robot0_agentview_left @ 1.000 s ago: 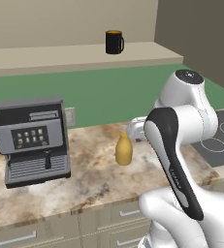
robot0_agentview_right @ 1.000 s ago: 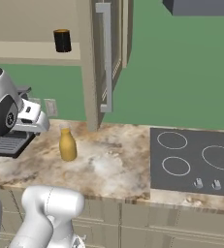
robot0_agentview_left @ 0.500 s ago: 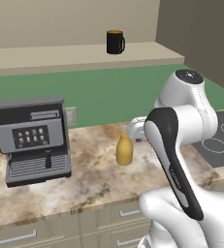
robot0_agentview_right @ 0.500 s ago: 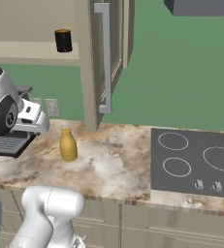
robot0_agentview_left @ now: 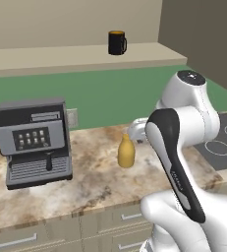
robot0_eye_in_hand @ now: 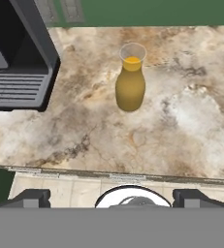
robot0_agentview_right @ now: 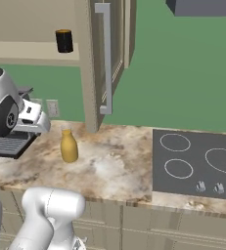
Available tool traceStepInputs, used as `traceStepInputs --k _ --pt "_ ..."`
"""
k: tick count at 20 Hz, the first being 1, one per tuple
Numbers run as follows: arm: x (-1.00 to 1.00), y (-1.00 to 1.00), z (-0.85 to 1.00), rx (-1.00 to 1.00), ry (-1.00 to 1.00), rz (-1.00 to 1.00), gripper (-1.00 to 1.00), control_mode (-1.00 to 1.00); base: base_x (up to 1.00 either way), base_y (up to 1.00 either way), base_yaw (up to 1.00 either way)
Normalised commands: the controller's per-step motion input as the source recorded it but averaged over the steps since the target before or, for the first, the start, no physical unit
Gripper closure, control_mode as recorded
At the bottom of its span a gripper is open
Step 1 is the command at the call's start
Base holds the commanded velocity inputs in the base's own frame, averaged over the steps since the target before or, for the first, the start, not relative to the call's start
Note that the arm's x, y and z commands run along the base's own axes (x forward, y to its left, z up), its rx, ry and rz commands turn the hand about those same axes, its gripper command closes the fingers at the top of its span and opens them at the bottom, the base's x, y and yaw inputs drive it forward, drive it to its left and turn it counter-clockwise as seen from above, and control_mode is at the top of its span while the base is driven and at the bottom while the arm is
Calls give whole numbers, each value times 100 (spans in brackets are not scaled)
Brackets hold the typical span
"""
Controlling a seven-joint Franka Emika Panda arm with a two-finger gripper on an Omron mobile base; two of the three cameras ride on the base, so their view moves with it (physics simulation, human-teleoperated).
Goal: There is a tray on the dining counter. Grab the cup, mug, and pitcher and place them on the tray. The pitcher may be placed next to the tray if it cannot fit the tray.
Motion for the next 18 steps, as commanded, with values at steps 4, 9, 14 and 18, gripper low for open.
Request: traceStepInputs --k 4,9,14,18 --pt "3 0 27 0 -8 0 -100 -100 0 0 0" --pt "-5 -1 53 0 -12 1 -100 -100 0 0 0" --pt "-21 -8 55 0 -13 3 -100 -100 0 0 0" --pt "-8 -9 44 0 -18 3 -100 -100 0 0 0"
